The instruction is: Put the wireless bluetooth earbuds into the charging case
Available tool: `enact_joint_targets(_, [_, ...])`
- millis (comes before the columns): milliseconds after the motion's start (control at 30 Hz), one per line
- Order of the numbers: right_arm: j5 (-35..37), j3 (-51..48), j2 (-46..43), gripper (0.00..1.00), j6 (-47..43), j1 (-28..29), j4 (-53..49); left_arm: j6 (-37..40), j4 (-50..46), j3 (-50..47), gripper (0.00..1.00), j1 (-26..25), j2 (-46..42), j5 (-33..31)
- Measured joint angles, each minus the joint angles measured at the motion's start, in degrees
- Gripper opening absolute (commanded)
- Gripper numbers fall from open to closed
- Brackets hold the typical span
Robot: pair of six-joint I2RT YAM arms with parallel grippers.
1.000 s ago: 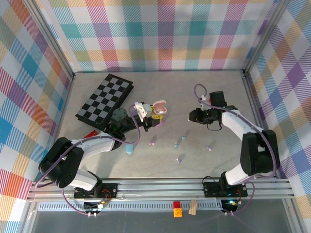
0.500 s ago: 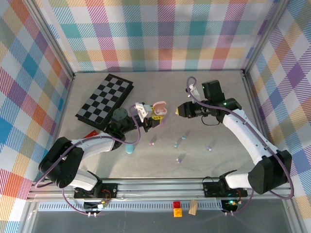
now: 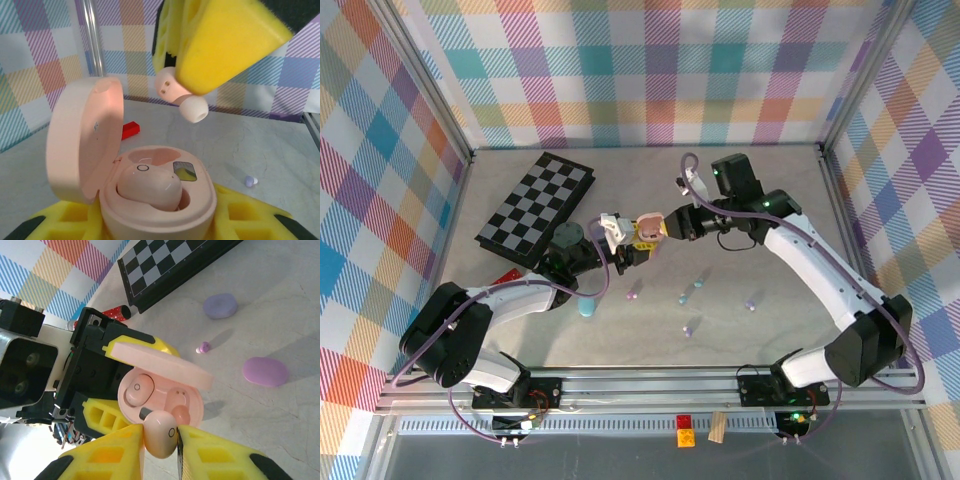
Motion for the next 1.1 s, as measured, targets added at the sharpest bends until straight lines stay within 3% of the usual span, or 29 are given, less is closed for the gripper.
enact_joint_targets(1100, [2.38, 1.20, 4.13, 0.23, -3.43, 1.11, -1.68, -0.07, -0.31, 0.00, 0.27, 0.00, 0.00, 0.90])
